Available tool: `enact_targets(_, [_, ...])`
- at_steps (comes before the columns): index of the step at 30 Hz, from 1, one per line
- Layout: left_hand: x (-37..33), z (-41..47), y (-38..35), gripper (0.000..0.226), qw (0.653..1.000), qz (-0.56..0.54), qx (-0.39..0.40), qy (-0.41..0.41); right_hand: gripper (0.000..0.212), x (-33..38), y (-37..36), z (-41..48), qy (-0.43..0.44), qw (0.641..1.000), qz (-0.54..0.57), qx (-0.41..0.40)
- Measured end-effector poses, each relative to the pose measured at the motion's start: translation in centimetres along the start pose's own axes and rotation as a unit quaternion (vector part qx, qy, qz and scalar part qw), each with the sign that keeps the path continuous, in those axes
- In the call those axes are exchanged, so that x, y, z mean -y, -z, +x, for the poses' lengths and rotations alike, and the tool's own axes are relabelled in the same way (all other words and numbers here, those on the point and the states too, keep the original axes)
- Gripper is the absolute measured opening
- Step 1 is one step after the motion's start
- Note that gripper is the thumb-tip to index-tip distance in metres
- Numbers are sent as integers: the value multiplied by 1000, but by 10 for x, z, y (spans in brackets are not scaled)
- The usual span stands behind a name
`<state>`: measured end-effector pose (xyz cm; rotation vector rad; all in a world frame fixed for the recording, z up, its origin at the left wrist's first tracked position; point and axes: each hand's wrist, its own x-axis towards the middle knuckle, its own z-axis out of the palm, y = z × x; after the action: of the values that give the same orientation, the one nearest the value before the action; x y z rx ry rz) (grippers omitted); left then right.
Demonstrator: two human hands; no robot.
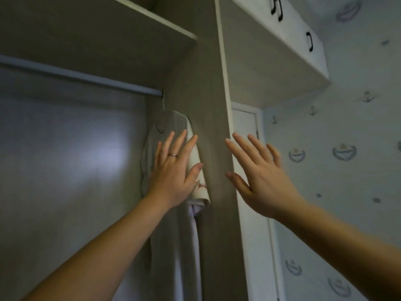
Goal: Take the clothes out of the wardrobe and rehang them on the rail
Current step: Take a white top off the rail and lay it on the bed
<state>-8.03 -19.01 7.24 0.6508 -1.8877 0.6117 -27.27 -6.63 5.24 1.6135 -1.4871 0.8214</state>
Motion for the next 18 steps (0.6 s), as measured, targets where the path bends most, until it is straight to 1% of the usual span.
enact_targets(4, [83, 31, -19, 73, 999, -16, -5, 35, 68, 40, -21, 74, 41, 999, -16, -12])
enact_targets(7, [134, 51, -39, 74, 997, -39, 7, 70, 67, 56, -42, 122, 49, 998, -37, -15])
enact_targets(11, [183, 75, -72, 70, 986, -79, 37, 145, 63, 60, -70, 181, 38, 997, -62, 9])
enact_targets(15, [216, 96, -106, 75, 966, -89, 92, 225, 63, 58, -94, 239, -2, 997, -65, 37])
enact_targets(18, [233, 112, -132, 78, 947, -132, 122, 264, 63, 61, -111, 276, -26, 995, -72, 56])
